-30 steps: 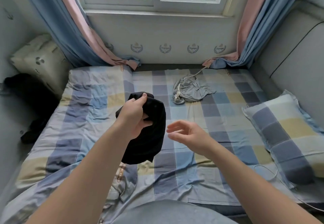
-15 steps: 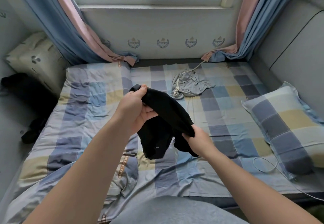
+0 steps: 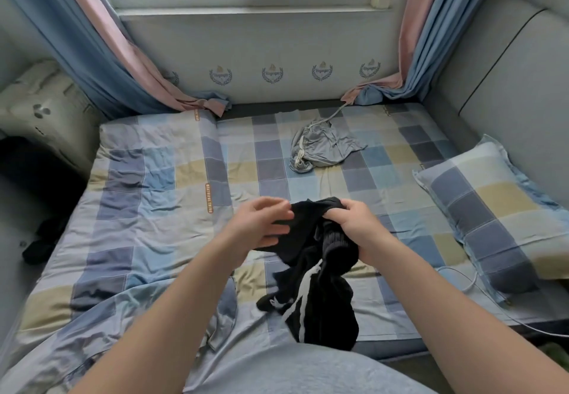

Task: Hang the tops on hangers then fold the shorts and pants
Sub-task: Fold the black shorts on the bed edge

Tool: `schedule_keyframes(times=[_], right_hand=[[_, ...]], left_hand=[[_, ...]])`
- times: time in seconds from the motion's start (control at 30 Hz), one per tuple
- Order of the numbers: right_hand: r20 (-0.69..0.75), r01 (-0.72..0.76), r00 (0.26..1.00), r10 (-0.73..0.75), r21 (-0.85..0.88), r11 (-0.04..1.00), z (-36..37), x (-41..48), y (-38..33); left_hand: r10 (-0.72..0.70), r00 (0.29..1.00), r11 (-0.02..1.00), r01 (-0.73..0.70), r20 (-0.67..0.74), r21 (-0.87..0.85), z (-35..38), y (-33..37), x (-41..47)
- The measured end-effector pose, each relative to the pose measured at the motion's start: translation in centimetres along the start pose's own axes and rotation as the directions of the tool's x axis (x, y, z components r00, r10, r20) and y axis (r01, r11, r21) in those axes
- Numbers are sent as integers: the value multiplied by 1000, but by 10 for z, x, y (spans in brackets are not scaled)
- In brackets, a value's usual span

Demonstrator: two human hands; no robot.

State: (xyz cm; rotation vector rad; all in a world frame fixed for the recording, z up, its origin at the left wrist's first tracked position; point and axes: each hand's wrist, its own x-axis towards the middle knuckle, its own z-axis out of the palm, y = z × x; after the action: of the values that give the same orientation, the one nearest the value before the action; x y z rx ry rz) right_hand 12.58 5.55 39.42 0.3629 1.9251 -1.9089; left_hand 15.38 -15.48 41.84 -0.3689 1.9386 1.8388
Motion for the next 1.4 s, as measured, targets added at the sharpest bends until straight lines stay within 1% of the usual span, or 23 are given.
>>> schedule_keyframes(times=[0.07, 0.13, 0.2, 0.23, 0.33, 0.43, 0.53, 0.57, 0.6, 0.63, 0.7, 0.77, 0.87, 0.97, 1.0, 1.07, 1.13, 1.17, 1.23, 1.33, 1.4], right_hand=[[-11, -4, 1000, 6, 123, 992, 7, -4, -11], [29, 2, 1000, -11, 266, 964, 10, -9, -23], [100, 3, 994, -43, 373, 928, 12, -15, -35], [136, -2, 989, -59, 413, 911, 14, -18, -41], [210, -15, 972, -109, 514, 858, 16, -24, -52], [198, -17, 972, -130, 608, 794, 16, -24, -57], [183, -21, 971, -155, 707, 707, 10, -20, -59], [184, -22, 971, -152, 702, 712, 7, -19, -59], [181, -17, 974, -135, 656, 754, 5, -19, -59], [168, -8, 980, -108, 573, 819, 3, -18, -57], [135, 8, 989, -59, 350, 937, 1, -18, -51], [132, 14, 991, -31, 125, 992, 5, -19, -41], [182, -38, 981, 65, -150, 988, 19, -22, -18], [225, -128, 953, 201, -301, 945, 29, -17, 9], [216, -144, 952, 219, -317, 938, 29, -13, 18], [148, -160, 964, 220, -335, 929, 26, -3, 35], [79, -240, 958, 276, -307, 921, 23, 6, 49], [69, -302, 942, 329, -258, 918, 23, 9, 54], [120, -399, 899, 422, -179, 900, 29, 17, 58], [201, -441, 866, 457, -119, 889, 45, 28, 56], [167, -446, 874, 456, -98, 890, 55, 32, 54]], left_hand=[[-18, 997, 995, 11, 73, 97, 8, -11, -3], [-47, 977, 984, 9, 210, 176, 14, -20, -8], [-23, 955, 984, -31, 295, 175, 22, -26, -10], [15, 955, 989, -59, 298, 139, 26, -28, -10], [150, 958, 983, -170, 244, 62, 34, -28, -5], [246, 952, 960, -265, 184, 88, 33, -27, 4], [301, 953, 952, -302, 42, 37, 34, -27, 5], [294, 956, 956, -294, -14, -18, 34, -27, 5], [275, 959, 956, -280, -68, -81, 33, -26, 5], [251, 960, 953, -267, -125, -142, 31, -26, 5], [204, 951, 936, -259, -233, -239, 23, -23, 8], [151, 944, 920, -242, -293, -308, 15, -19, 9], [92, 951, 899, -207, -294, -387, 8, -14, 9], [75, 963, 863, -194, -260, -467, 5, -13, 7], [80, 965, 848, -198, -250, -492, 4, -11, 5], [103, 969, 804, -214, -225, -554, 0, -8, 0], [127, 976, 749, -210, -175, -629, -6, -5, -5], [134, 981, 720, -193, -139, -667, -8, -4, -7], [145, 988, 680, -139, -54, -720, -12, -1, -12], [159, 986, 704, -82, 43, -706, -16, -1, -16], [151, 987, 725, -66, 64, -685, -17, -3, -18]])
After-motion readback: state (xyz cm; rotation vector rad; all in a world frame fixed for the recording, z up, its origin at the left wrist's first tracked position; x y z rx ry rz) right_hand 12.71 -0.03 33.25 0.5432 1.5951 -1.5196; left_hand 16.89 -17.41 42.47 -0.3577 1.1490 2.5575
